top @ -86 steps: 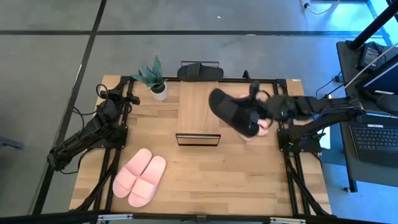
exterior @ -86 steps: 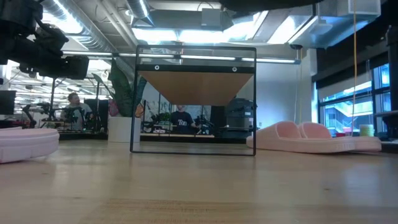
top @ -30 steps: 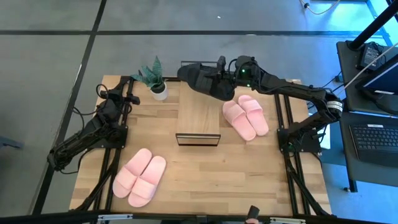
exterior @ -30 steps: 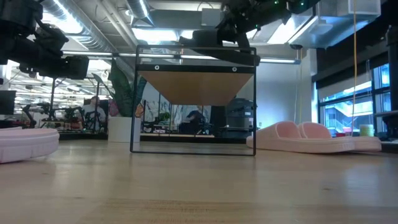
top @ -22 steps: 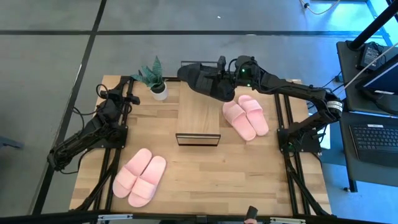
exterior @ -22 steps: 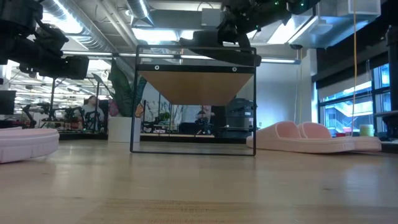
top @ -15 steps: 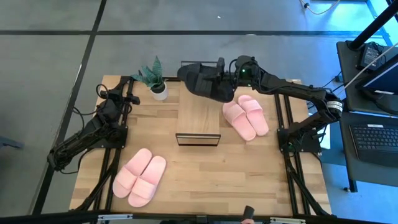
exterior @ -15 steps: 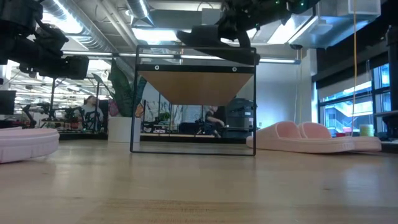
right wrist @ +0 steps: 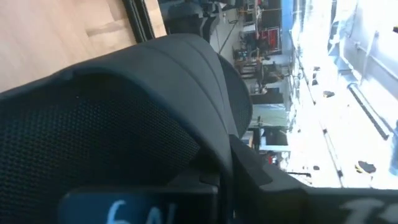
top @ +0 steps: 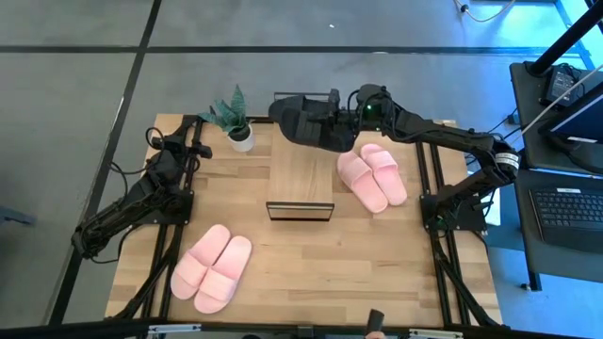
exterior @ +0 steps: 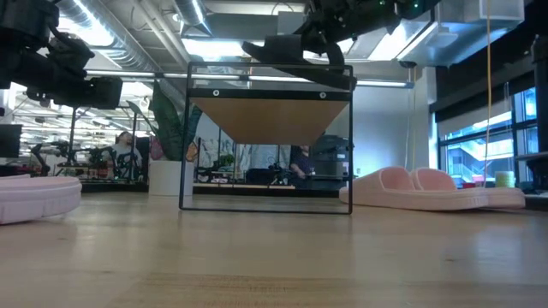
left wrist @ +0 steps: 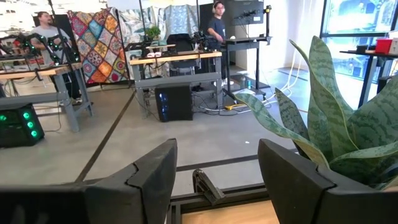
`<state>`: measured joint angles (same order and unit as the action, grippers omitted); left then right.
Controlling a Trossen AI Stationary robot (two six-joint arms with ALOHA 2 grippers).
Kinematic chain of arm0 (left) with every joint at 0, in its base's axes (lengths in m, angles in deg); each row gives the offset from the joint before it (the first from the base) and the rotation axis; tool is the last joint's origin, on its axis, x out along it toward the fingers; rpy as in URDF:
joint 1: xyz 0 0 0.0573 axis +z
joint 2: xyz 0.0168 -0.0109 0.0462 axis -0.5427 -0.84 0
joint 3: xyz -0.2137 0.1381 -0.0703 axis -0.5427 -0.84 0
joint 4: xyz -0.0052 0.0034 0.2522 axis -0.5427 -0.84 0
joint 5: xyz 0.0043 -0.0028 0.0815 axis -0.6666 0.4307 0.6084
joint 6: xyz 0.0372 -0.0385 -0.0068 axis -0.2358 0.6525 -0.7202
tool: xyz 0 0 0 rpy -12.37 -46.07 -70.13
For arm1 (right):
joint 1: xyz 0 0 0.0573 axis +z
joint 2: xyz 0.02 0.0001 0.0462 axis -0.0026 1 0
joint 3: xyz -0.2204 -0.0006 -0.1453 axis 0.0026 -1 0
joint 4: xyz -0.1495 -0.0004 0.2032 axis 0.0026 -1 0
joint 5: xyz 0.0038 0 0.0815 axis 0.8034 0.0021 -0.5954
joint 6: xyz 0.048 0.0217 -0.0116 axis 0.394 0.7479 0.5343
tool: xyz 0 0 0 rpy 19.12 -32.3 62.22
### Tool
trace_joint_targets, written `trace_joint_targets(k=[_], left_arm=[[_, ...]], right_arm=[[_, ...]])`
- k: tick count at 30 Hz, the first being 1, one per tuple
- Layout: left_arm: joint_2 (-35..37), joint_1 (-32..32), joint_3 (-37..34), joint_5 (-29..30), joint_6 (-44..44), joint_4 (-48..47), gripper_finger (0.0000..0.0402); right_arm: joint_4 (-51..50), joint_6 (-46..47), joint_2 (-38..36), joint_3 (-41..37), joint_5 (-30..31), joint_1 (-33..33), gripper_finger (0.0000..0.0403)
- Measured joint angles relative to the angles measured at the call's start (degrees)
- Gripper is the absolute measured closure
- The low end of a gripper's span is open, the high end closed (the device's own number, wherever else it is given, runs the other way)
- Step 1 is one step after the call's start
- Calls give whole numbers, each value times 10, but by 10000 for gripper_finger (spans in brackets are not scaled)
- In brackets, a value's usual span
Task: Pick and place slides into the shelf
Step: Put the black slide on the shelf
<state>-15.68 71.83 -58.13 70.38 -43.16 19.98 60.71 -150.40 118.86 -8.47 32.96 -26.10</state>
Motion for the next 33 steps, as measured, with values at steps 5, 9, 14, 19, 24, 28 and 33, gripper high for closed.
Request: trace_joint_targets(k=[5,9,14,19,24,28,33], left_arm=[[0,0,0,0,0,0,185],[0,0,0,0,0,0,185],[0,0,0,0,0,0,185],[0,0,0,0,0,0,185],[0,0,0,0,0,0,185],[0,0,0,0,0,0,185],[0,0,0,0,0,0,185]], right_arm=[[8,-13,0,0,-26,0,388],[9,-36,0,0,-40,-1,388],[11,-74,1,0,-40,-1,388],[57,-101,32,0,-41,-14,388],[81,-102,75,8,-59,-39,388],[50,-93,110,54,-82,-58,388],[-40,-90,152,128,-107,-66,389]])
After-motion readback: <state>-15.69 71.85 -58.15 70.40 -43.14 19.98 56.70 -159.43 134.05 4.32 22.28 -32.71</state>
